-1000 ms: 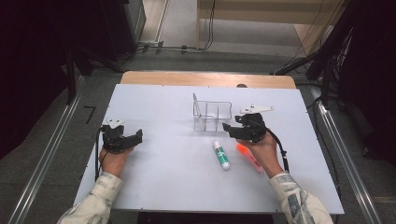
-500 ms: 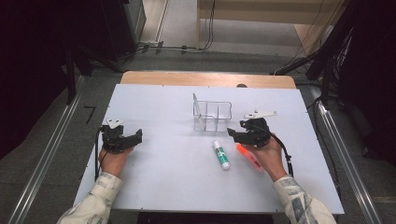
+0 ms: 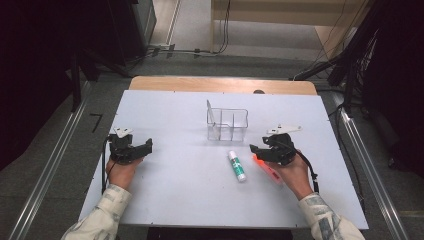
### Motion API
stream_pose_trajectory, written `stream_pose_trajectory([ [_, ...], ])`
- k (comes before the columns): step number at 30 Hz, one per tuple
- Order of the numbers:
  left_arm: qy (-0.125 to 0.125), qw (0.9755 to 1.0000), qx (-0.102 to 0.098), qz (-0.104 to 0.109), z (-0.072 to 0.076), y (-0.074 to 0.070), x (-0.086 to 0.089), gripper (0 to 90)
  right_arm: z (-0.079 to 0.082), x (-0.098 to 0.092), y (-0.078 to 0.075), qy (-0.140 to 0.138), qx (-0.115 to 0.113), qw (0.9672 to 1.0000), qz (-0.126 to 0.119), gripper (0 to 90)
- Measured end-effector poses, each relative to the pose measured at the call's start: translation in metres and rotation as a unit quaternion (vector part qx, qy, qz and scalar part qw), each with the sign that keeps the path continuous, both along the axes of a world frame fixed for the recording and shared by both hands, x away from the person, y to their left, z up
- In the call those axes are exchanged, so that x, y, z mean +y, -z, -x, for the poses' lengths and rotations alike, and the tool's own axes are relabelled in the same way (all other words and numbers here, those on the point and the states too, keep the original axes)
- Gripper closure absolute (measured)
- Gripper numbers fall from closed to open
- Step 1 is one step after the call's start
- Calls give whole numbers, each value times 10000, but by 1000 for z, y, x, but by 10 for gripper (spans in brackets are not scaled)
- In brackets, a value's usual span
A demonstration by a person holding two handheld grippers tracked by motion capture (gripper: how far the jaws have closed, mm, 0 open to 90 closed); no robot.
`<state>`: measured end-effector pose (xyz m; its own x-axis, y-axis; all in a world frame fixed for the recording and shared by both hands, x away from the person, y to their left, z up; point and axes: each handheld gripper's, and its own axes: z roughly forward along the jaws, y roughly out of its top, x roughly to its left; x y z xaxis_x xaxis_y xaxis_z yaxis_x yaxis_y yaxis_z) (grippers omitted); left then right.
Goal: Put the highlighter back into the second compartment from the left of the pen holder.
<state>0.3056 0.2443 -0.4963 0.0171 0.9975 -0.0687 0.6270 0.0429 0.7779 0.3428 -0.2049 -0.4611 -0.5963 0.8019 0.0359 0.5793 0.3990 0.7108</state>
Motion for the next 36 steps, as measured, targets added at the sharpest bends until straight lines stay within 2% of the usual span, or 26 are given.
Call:
stream_pose_trajectory([
  [12,2,10000,5,20,1,-1,1,169,7,-1,21,-2,104,9997,239,394],
  [32,7,10000,-5,20,0,0,0,169,13,-5,37,-3,317,9987,402,458],
  [36,8,10000,-3,22,0,0,-1,169,14,-3,38,2,252,9985,484,483],
])
